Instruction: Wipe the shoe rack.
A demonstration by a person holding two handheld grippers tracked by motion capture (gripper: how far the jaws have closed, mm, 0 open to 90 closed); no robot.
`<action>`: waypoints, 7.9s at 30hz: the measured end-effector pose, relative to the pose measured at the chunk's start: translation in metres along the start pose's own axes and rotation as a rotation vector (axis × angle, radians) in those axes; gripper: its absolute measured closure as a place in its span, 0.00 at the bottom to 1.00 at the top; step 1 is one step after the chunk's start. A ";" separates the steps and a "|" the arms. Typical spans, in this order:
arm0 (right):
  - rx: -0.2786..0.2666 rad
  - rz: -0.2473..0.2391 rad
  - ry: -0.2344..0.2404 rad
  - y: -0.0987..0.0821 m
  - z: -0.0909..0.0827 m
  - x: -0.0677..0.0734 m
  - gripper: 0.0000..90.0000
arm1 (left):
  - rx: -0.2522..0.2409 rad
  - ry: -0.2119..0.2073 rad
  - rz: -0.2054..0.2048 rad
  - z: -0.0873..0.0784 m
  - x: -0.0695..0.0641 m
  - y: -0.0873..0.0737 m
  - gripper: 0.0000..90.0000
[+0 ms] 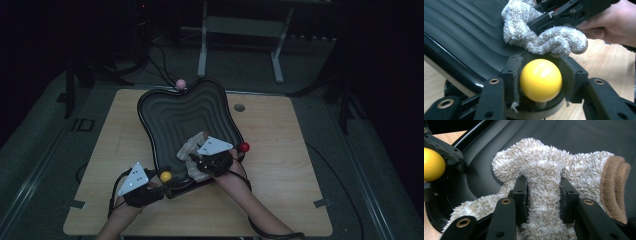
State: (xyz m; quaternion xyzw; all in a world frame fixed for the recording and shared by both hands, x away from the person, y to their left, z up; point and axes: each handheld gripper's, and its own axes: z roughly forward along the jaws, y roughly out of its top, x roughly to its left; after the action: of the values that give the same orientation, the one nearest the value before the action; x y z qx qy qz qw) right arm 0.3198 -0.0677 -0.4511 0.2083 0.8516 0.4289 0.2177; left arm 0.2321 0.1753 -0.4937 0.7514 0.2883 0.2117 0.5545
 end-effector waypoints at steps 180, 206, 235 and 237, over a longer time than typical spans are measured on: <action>-0.102 0.085 -0.074 0.124 0.081 -0.044 0.72 | 0.166 0.064 -0.115 0.020 -0.007 -0.056 0.81; -0.103 0.002 -0.032 0.085 0.062 -0.008 0.72 | 0.168 0.066 -0.115 0.020 -0.008 -0.056 0.81; -0.116 -0.074 -0.005 0.020 0.025 0.032 0.71 | 0.172 0.066 -0.116 0.020 -0.008 -0.056 0.81; -0.116 -0.076 -0.006 0.017 0.023 0.031 0.71 | 0.171 0.067 -0.115 0.020 -0.008 -0.056 0.81</action>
State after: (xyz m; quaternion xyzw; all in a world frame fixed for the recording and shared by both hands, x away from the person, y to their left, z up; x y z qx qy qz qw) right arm 0.3100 -0.0267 -0.4555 0.1643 0.8320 0.4682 0.2480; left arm 0.2276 0.1684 -0.5529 0.7705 0.3665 0.1793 0.4897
